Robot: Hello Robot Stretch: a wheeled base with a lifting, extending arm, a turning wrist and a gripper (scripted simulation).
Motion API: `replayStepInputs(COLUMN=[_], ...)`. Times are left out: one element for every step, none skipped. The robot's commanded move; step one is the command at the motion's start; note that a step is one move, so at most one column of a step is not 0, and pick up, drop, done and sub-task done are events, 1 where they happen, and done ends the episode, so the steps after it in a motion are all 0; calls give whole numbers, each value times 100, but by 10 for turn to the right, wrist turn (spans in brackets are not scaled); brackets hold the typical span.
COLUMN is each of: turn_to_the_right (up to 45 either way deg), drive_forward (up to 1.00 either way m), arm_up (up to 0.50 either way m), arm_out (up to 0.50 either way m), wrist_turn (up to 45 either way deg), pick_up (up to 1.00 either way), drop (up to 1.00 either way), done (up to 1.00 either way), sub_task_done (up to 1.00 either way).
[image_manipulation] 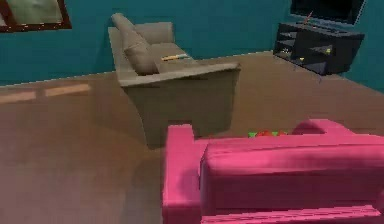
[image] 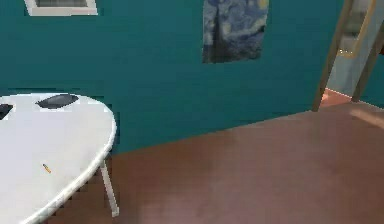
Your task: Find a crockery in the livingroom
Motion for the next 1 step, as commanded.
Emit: replayStepInputs(turn_to_the_right=[150], drive_forward=[0], arm_up=[0], arm_out=[0], wrist_turn=[0], pick_up=[0], drop=[0], done=[0], sub_task_done=[0])
